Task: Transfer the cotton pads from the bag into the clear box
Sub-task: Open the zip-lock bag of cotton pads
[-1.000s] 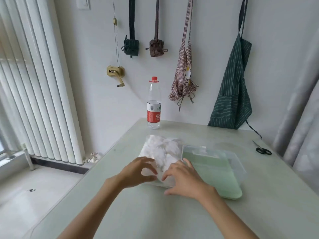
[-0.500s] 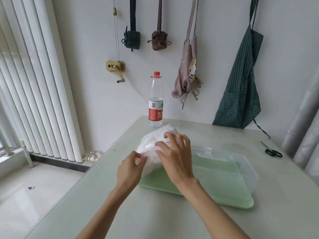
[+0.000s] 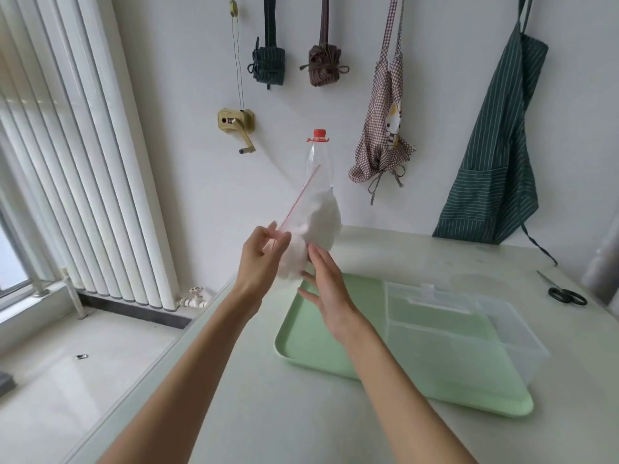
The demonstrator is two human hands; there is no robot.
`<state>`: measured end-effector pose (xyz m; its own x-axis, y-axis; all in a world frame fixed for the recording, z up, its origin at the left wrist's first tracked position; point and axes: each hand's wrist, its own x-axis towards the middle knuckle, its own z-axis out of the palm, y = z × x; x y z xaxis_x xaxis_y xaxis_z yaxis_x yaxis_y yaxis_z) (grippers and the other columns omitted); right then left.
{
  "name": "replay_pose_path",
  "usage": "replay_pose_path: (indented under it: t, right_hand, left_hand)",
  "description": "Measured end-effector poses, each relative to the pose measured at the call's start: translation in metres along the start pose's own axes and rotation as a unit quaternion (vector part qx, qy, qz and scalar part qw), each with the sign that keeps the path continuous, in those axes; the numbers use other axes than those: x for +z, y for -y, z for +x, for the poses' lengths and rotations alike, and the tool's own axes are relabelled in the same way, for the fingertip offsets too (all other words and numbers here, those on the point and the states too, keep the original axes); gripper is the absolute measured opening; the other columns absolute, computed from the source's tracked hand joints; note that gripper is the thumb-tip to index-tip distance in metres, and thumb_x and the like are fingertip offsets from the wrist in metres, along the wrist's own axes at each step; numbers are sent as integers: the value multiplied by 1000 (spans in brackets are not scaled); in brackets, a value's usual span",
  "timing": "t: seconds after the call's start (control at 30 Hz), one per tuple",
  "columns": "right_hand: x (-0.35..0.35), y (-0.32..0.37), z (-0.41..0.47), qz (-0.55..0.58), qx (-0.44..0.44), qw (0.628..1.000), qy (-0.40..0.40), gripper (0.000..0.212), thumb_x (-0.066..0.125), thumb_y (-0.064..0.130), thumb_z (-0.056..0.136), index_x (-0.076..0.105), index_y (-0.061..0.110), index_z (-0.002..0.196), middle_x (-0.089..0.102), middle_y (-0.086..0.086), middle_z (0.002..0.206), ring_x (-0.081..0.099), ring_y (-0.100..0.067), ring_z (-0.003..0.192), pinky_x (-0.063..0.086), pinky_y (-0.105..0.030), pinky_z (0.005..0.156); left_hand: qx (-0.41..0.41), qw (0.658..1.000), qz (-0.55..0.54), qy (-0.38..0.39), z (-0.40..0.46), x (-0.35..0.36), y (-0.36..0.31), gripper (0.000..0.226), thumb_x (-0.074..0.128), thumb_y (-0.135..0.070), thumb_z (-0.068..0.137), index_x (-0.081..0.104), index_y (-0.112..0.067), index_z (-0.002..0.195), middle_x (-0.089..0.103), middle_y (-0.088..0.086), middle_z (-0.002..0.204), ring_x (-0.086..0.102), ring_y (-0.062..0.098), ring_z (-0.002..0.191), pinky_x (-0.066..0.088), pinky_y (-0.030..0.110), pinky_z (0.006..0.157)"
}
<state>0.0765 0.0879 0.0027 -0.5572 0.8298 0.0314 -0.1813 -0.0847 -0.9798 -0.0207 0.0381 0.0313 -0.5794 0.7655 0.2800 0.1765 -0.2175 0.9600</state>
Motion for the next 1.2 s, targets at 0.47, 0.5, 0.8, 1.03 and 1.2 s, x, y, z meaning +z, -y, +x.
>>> replay_pose_path:
  t: [0.47,0.5,0.8,1.03,1.2]
  right_hand:
    - [-4,-28,-3,-25,40,999,-20,34,41,40,98,58,24,123,58,6,125,57,-13,107,47,-25,78]
    - [-12,-34,-9,-20,31,998,-59,27,43,34,99,60,23,116,60,2,119,60,-12,98,48,-23,74]
    - [-47,-62,-42,-51,-14,988,-145,18,58,21,92,71,9,89,75,-4,90,71,-11,75,52,-19,63]
    - [-51,-70,-44,4,-15,985,-172,14,59,11,92,68,1,86,70,-6,75,68,-9,63,52,-17,58]
    - [-47,-73,-45,-12,-37,984,-175,16,66,16,87,68,9,73,73,0,69,70,-7,70,55,-20,71]
  left_hand:
    - [5,960,280,13,-34,0,44,14,54,-35,93,51,-22,89,63,-8,99,61,20,96,34,27,67]
    - [-10,964,266,15,-38,1,56,14,56,-37,92,56,-24,89,62,-11,104,60,15,100,36,24,70]
    - [102,935,337,38,-57,13,88,22,56,-53,78,72,-39,86,49,-26,132,26,2,131,15,18,92]
    - [230,884,406,27,-63,4,95,38,42,-62,82,72,-42,94,52,-24,122,37,10,118,24,22,93]
    - [159,901,396,80,-66,4,84,32,47,-65,84,68,-47,99,58,-25,95,47,0,89,39,20,69]
